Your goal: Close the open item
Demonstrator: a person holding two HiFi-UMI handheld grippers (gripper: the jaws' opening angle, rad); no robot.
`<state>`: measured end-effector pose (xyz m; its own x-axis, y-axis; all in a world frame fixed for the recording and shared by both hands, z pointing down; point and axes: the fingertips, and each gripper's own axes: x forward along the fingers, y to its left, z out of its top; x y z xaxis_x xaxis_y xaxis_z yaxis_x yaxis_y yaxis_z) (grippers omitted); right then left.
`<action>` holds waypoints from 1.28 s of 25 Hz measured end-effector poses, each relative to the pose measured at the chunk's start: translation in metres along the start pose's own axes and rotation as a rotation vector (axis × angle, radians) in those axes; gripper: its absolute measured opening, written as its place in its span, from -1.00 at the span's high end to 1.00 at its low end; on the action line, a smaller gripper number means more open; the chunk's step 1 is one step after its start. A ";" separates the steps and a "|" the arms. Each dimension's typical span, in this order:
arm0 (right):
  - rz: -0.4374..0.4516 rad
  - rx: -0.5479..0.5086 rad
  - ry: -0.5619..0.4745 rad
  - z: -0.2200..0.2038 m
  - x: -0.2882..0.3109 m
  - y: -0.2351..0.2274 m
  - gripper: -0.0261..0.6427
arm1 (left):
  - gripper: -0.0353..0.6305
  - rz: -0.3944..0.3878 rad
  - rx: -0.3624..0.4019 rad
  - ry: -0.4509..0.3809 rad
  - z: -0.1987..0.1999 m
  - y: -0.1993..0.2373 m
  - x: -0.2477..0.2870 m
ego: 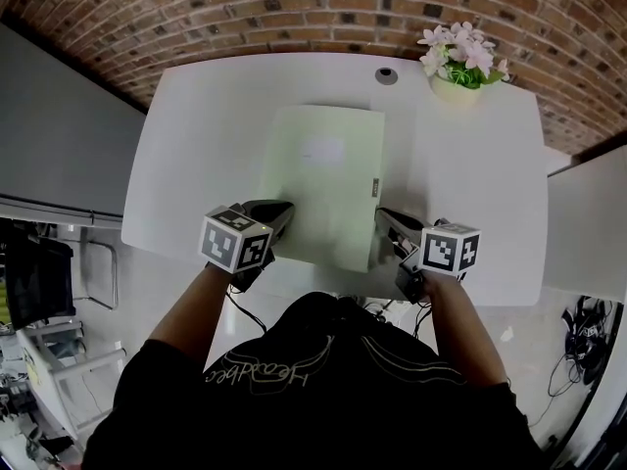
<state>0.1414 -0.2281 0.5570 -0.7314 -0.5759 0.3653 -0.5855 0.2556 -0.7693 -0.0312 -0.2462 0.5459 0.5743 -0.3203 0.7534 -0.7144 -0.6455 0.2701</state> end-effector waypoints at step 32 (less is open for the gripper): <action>0.005 -0.167 -0.016 0.039 0.033 0.014 0.91 | 0.89 0.022 0.021 0.060 -0.007 0.000 0.009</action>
<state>0.1228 -0.2742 0.5382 -0.7292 -0.5866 0.3524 -0.6332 0.3830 -0.6726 -0.0290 -0.2444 0.5570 0.5327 -0.2927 0.7941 -0.7180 -0.6530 0.2409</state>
